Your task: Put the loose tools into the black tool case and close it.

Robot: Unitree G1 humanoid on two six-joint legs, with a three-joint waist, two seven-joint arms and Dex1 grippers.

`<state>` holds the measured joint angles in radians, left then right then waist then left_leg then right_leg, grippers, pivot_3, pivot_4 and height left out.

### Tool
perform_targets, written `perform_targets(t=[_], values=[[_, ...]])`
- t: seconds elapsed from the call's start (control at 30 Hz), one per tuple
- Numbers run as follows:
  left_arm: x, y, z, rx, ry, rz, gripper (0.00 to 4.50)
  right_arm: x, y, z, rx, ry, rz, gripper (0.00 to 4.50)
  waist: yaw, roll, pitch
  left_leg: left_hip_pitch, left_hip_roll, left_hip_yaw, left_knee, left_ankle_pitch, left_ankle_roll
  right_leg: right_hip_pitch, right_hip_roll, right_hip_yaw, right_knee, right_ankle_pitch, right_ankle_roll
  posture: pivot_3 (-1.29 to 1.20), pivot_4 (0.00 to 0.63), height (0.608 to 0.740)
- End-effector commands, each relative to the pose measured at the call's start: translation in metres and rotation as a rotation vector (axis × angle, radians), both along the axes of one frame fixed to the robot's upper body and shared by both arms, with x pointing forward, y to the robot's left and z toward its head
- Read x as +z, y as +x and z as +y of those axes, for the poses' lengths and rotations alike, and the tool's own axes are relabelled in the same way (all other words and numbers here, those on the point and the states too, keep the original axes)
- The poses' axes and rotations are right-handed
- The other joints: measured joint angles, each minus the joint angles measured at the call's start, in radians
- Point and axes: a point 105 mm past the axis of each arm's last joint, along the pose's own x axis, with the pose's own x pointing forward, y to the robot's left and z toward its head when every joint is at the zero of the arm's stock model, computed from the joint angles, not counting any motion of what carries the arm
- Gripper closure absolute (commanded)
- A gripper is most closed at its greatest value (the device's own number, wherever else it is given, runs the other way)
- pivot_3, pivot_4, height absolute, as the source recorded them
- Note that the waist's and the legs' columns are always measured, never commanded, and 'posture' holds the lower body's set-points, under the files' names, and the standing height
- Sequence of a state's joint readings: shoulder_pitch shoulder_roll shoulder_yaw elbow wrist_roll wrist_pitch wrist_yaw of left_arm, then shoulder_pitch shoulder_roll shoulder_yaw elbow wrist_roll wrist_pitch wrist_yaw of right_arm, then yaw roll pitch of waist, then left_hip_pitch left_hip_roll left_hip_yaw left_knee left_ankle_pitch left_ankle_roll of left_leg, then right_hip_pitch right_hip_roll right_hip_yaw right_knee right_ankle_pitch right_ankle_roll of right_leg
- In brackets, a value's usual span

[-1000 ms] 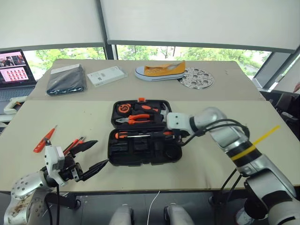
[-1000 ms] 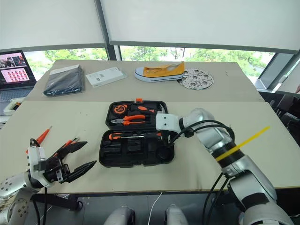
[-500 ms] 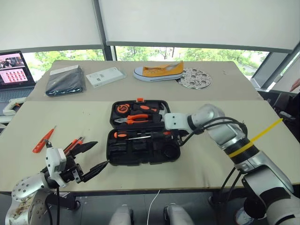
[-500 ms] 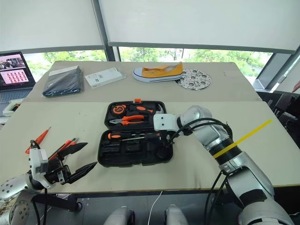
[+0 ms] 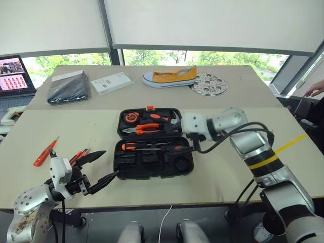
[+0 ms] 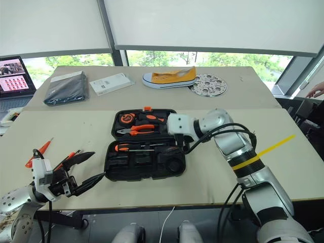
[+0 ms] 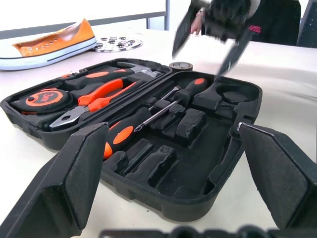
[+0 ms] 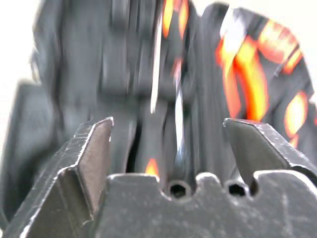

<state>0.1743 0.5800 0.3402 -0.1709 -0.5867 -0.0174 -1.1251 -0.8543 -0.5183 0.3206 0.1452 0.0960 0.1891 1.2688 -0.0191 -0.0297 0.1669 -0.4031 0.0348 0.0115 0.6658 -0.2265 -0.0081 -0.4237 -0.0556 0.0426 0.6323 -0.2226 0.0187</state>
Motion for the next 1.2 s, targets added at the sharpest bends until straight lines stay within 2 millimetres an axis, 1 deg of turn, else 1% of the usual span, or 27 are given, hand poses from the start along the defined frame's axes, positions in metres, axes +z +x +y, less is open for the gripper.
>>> perform_targets(t=[0.03,0.1,0.13,0.17,0.23,0.3,0.43,0.53,0.63,0.7,0.73,0.77,0.83,0.9,0.93,1.0,1.03,1.07,1.1,1.13,1.2], values=[[0.003,0.002,0.002,0.008,0.01,-0.027,0.0,-0.007,0.0,0.01,0.004,0.086,0.047,1.78,0.0,0.0,0.0,0.0,0.0,0.0,0.0,0.0,0.0,0.0,0.0,0.0,0.0,0.0,0.0,0.0,0.15,0.74],[0.003,0.002,0.003,0.01,0.011,-0.027,0.0,-0.019,0.005,0.016,-0.015,0.096,0.065,2.4,0.001,0.0,0.0,0.0,0.0,0.0,0.0,0.0,0.0,0.0,0.0,0.0,0.0,0.0,0.0,0.0,0.15,0.74],[0.001,0.003,0.004,0.013,0.013,-0.021,0.0,-0.034,0.008,0.017,-0.027,0.056,0.062,2.78,0.001,0.0,0.0,0.001,0.0,0.0,0.0,0.0,0.0,0.0,0.0,0.0,0.001,0.0,0.0,0.0,0.15,0.74],[-0.001,0.003,0.005,0.018,0.015,-0.012,0.0,-0.048,0.014,0.017,-0.06,0.032,0.065,3.09,0.0,0.0,0.0,0.0,0.0,0.0,0.0,0.0,0.0,0.0,0.0,0.0,0.001,0.0,0.0,0.0,0.15,0.74],[-0.006,0.004,0.008,0.027,0.018,0.007,0.0,-0.066,0.021,0.015,-0.092,-0.006,0.069,3.79,-0.001,0.0,0.0,0.001,0.0,0.0,0.0,0.0,0.0,0.0,0.0,0.0,0.001,0.0,-0.001,0.0,0.15,0.74],[-0.009,0.007,0.012,0.036,0.027,0.015,0.0,-0.077,0.026,0.011,-0.124,-0.021,0.077,4.46,0.0,0.0,0.0,0.0,-0.001,0.0,0.0,0.0,0.0,0.0,0.0,0.0,0.001,0.0,0.0,0.0,0.15,0.74],[-0.01,0.008,0.017,0.045,0.036,0.017,0.0,-0.091,0.025,0.007,-0.125,-0.054,0.103,4.46,0.0,-0.001,-0.001,0.003,0.0,0.0,0.0,0.0,0.0,0.003,0.0,0.0,0.001,0.001,-0.001,0.0,0.15,0.74],[-0.011,0.008,0.021,0.059,0.041,0.021,0.0,-0.095,0.022,0.008,-0.112,-0.06,0.112,4.46,0.001,-0.001,-0.001,0.005,0.0,0.0,0.0,0.001,0.0,0.004,0.0,0.0,0.002,0.001,-0.001,0.0,0.15,0.74],[-0.011,0.008,0.024,0.08,0.035,0.015,0.0,-0.082,0.02,0.017,-0.104,0.028,0.118,4.46,0.001,-0.001,-0.001,0.006,0.0,0.0,0.0,0.001,0.0,0.004,0.0,0.0,0.003,0.001,-0.001,0.0,0.15,0.74],[-0.007,0.005,0.03,0.11,0.011,0.012,0.0,-0.053,0.017,0.024,-0.068,0.172,0.074,4.46,0.0,-0.001,-0.001,0.006,0.0,0.0,0.0,0.001,0.0,0.003,0.0,0.0,0.005,0.001,-0.002,0.0,0.15,0.74],[-0.003,0.004,0.036,0.142,-0.002,0.004,0.0,-0.038,0.014,0.022,-0.055,0.242,0.074,4.46,-0.001,-0.001,-0.001,0.006,0.0,0.0,0.0,0.001,0.0,0.002,0.0,0.001,0.007,0.0,-0.002,0.0,0.15,0.74],[0.0,0.001,0.044,0.182,-0.012,-0.008,0.0,-0.027,0.008,0.017,-0.038,0.291,0.095,4.2,-0.001,-0.001,0.0,0.005,0.0,0.0,0.0,0.001,0.0,0.0,0.0,0.001,0.008,-0.001,-0.003,0.0,0.15,0.74],[0.007,-0.004,0.064,0.286,-0.027,-0.026,0.0,-0.019,-0.003,0.003,-0.019,0.332,0.113,3.65,-0.002,-0.001,0.0,0.003,0.001,0.0,0.0,0.001,0.0,-0.002,0.001,0.001,0.009,-0.001,-0.004,0.0,0.15,0.74],[0.01,-0.017,0.088,0.4,-0.037,-0.023,0.0,-0.008,-0.018,-0.012,0.017,0.4,0.077,3.0,0.0,-0.002,0.0,0.003,0.001,0.0,-0.001,0.001,0.0,-0.002,0.0,0.0,0.009,-0.001,-0.004,0.0,0.15,0.74],[0.01,-0.026,0.101,0.455,-0.027,-0.012,0.0,0.001,-0.025,-0.019,0.02,0.478,0.065,2.54,-0.001,-0.002,0.0,0.003,0.001,0.0,-0.002,0.001,0.0,-0.002,0.0,0.0,0.007,-0.002,-0.003,0.0,0.15,0.74],[0.007,-0.044,0.124,0.544,-0.006,0.017,0.0,0.013,-0.035,-0.031,-0.001,0.591,0.052,2.03,-0.001,-0.003,0.0,0.004,0.0,0.0,-0.003,0.0,0.0,-0.001,-0.001,0.0,0.007,-0.002,-0.002,0.0,0.15,0.74],[0.005,-0.056,0.142,0.615,0.0,0.042,0.0,0.014,-0.042,-0.04,-0.016,0.617,0.027,1.61,-0.003,-0.003,0.0,0.003,0.001,0.0,-0.004,0.0,0.0,-0.001,-0.001,0.0,0.006,-0.003,-0.002,0.0,0.15,0.74],[0.002,-0.067,0.156,0.672,0.003,0.068,0.0,0.01,-0.047,-0.049,-0.035,0.618,0.013,1.33,-0.004,-0.003,0.0,0.004,0.001,0.0,-0.005,0.0,-0.001,-0.001,-0.001,0.0,0.006,-0.003,-0.003,0.0,0.15,0.74],[-0.001,-0.076,0.168,0.724,0.007,0.092,0.0,0.007,-0.051,-0.055,-0.055,0.616,-0.002,0.92,-0.002,-0.003,0.0,0.004,0.001,0.0,-0.005,0.0,-0.001,-0.001,-0.001,0.0,0.006,-0.005,-0.002,0.0,0.15,0.74],[-0.002,-0.083,0.179,0.779,-0.001,0.105,0.0,0.002,-0.055,-0.062,-0.08,0.616,-0.007,0.57,-0.001,-0.004,0.0,0.004,0.001,0.0,-0.005,0.0,-0.001,-0.001,0.0,0.0,0.007,-0.009,0.004,0.0,0.15,0.74],[-0.007,-0.093,0.199,0.891,-0.028,0.135,0.0,-0.008,-0.06,-0.073,-0.143,0.602,-0.051,0.05,0.0,-0.004,0.0,0.005,0.0,0.0,-0.005,0.0,-0.001,-0.001,-0.001,0.0,0.007,-0.012,0.004,0.0,0.15,0.74]])
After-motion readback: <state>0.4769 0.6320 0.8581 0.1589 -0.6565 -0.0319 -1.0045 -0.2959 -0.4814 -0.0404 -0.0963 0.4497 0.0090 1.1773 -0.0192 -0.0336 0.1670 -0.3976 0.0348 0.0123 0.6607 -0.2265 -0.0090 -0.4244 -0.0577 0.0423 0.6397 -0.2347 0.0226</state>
